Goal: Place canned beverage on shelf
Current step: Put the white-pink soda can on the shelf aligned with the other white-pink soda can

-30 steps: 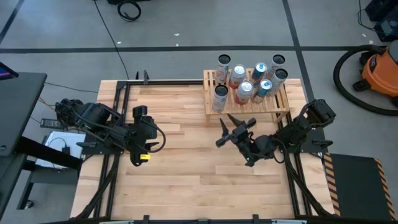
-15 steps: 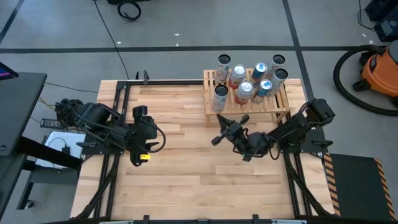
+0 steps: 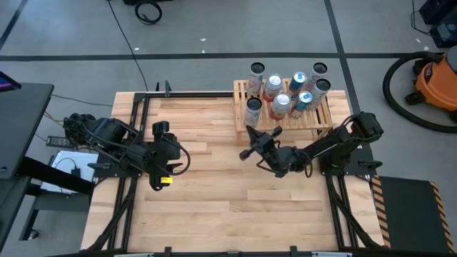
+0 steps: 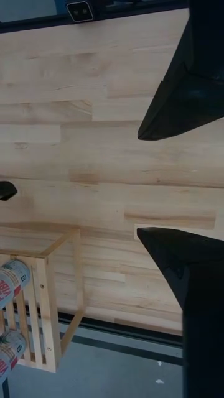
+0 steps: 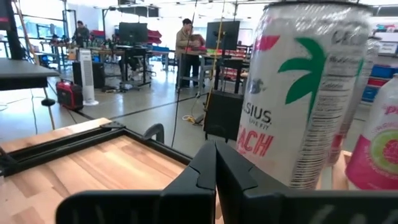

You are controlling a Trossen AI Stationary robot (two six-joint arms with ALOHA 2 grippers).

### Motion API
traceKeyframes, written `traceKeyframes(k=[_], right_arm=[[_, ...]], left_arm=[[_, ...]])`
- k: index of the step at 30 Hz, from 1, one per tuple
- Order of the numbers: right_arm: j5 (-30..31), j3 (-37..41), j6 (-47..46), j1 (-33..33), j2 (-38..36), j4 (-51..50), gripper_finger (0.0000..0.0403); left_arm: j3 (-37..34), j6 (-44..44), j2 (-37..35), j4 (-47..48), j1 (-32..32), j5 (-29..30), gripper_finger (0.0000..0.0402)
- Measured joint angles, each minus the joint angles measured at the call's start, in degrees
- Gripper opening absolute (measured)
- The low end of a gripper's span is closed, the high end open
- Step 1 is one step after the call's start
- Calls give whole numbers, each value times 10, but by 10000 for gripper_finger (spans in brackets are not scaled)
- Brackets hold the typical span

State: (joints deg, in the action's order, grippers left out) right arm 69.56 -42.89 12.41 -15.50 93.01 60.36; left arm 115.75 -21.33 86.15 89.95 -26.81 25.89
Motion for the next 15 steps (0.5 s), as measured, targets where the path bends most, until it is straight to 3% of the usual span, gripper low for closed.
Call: traceKeyframes(k=[15], right_arm=[[31,0,-20,22,0,-40,6]], left_arm=[[0,1,0,0,0,0,243]])
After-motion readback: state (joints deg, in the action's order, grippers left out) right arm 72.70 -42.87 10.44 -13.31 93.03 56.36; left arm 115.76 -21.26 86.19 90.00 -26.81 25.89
